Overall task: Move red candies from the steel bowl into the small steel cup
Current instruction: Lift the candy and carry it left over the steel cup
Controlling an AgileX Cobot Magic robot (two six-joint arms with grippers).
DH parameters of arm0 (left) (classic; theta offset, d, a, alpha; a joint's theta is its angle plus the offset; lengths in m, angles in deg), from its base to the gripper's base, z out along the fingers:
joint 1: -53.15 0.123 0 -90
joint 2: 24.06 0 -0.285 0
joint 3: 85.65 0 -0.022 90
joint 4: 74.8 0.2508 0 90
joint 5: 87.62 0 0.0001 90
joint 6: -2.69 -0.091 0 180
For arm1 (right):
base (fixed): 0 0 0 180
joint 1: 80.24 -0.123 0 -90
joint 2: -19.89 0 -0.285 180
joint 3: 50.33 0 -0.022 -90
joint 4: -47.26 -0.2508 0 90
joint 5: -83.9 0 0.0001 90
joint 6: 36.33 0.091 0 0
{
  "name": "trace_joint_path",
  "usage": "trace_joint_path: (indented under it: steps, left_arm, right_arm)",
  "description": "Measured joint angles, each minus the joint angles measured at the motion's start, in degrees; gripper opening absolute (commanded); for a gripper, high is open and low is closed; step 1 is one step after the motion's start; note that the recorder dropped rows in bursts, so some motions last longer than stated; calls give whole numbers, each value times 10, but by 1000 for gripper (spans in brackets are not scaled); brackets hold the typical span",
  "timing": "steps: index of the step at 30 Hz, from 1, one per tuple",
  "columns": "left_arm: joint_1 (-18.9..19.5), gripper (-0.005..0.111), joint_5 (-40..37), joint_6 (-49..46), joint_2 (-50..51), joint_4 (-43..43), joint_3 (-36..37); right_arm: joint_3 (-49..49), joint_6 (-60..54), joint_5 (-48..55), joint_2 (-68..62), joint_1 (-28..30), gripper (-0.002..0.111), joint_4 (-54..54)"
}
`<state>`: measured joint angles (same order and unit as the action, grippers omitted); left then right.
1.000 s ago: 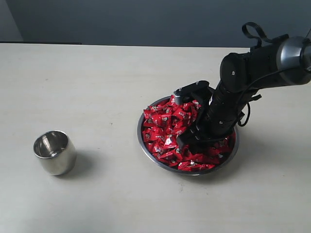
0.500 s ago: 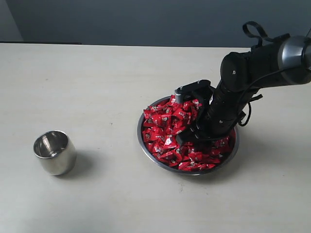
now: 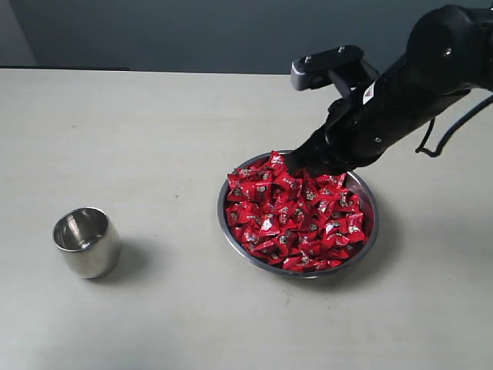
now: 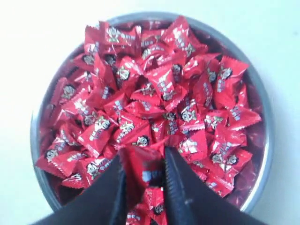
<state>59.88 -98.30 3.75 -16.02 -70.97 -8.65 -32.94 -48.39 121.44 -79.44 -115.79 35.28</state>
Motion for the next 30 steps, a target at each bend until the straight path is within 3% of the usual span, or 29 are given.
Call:
trace_joint_path:
  steps: [5,12,15,21,30]
  left_arm:
    - [0,0,0,0,0,0,0]
    - [0,0,0,0,0,0,0]
    - [0,0,0,0,0,0,0]
    - [0,0,0,0,0,0,0]
    - [0,0,0,0,0,0,0]
  right_arm:
    - [45,4,-46,62,0,19,0]
    - [254,2,-259,164,0,19,-71]
    - [295,1,-305,169,0,19,-88]
    - [287,-6,-394,133,-74,19,-87]
    - [163,-9,-404,0,-85,19,-66]
